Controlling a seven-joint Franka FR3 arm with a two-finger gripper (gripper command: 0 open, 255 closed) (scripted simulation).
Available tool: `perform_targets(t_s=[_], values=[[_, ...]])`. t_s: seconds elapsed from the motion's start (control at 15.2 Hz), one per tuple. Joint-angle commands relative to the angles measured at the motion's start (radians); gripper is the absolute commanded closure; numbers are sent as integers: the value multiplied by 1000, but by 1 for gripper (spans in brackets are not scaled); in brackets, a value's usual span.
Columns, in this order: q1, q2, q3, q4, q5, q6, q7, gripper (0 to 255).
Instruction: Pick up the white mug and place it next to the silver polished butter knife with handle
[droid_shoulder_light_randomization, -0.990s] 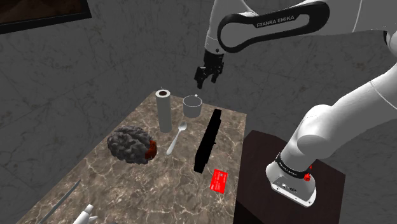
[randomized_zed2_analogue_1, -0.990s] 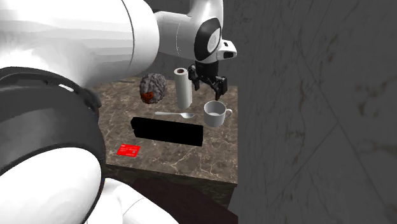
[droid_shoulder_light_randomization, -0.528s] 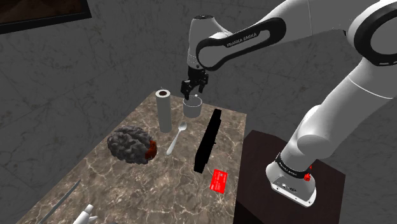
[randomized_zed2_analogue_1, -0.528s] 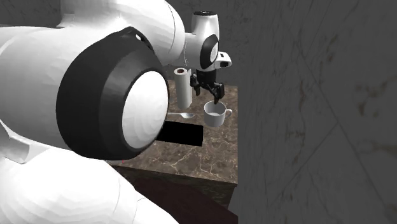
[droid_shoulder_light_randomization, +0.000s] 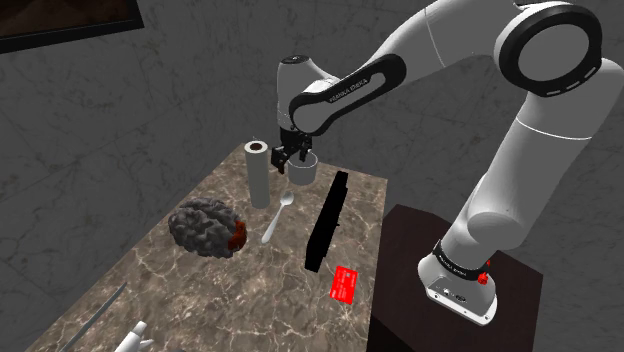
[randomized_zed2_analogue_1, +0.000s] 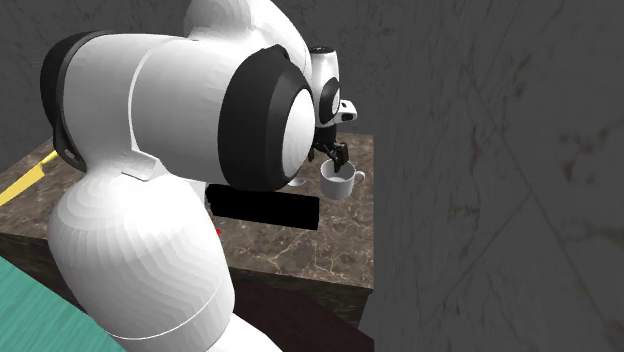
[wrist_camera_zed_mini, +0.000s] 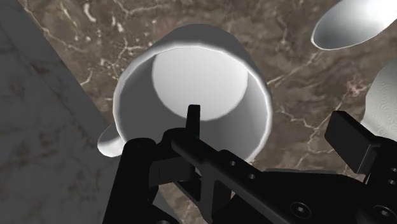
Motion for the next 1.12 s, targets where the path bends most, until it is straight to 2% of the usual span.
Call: perform_targets(t_s=[0.0, 0.2, 0.73, 0.79, 1.06], values=[[0, 19, -1, -7, -7, 25, 5, 0], [0, 41, -3, -17, -16, 57, 11, 0], [0, 41, -3, -17, -16, 57, 11, 0], [0, 41, -3, -17, -16, 57, 11, 255], [0, 41, -3, -17, -16, 57, 11, 255]])
